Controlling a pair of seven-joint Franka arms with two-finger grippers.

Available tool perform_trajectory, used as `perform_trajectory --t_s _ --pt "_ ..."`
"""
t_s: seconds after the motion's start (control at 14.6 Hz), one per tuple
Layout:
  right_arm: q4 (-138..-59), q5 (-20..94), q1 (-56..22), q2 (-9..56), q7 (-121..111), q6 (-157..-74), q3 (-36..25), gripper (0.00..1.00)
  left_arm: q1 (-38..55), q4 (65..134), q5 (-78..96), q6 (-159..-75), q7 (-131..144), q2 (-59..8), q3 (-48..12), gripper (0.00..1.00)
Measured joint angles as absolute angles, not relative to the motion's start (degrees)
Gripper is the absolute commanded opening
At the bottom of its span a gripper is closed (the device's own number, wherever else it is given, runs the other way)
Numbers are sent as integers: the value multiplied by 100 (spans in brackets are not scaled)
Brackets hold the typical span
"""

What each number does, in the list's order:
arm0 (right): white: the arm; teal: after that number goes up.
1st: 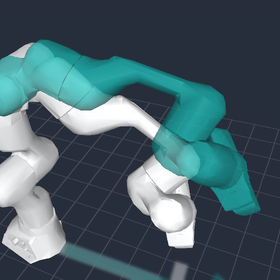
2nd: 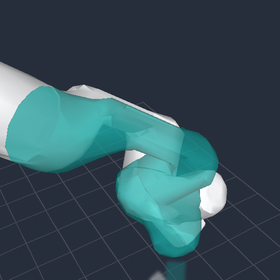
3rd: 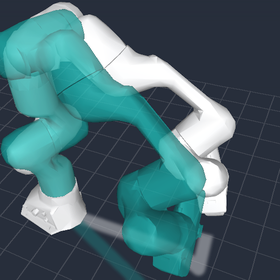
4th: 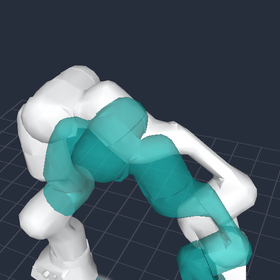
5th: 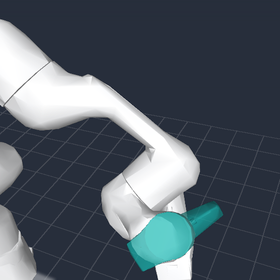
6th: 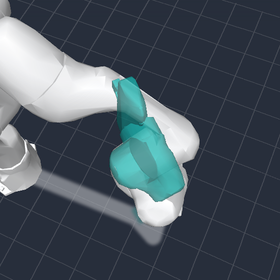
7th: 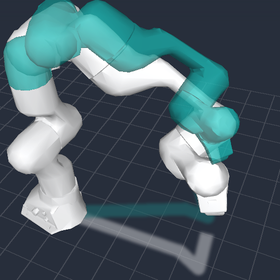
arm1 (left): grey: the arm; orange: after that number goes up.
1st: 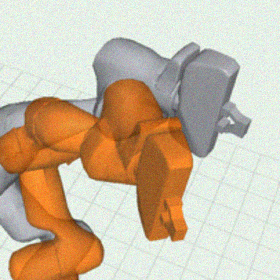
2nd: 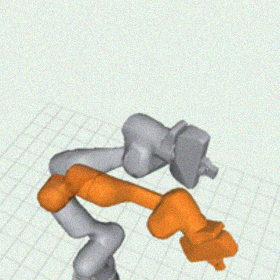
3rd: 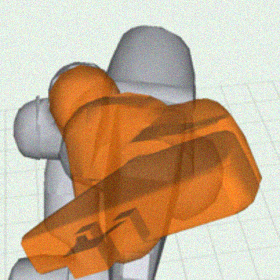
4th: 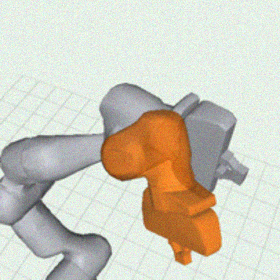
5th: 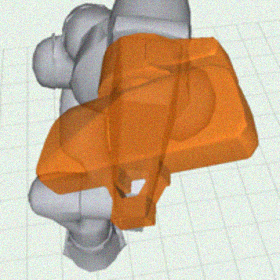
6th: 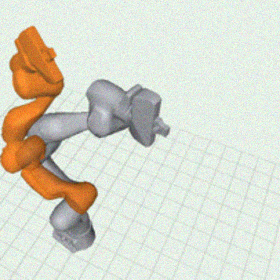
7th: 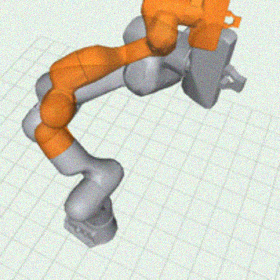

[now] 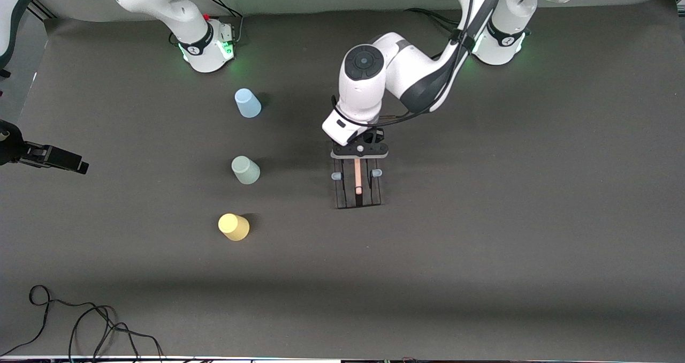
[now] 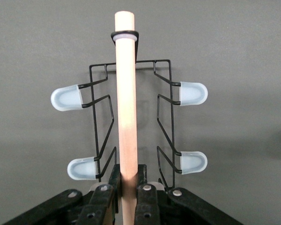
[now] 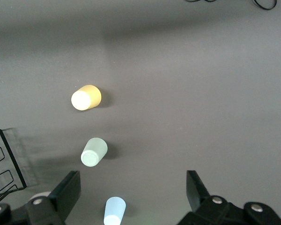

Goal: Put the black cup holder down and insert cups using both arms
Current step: 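Carry the black cup holder with the left gripper to the table middle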

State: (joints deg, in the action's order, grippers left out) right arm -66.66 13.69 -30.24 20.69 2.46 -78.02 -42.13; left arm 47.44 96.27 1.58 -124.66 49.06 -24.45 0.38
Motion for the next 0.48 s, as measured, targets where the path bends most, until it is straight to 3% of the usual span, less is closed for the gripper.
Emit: perform_trajectory --t_s 0.48 --pt "-6676 1369 -3035 2070 246 -7761 -4213 100 4823 9616 116 -12473 5038 -2666 50 0"
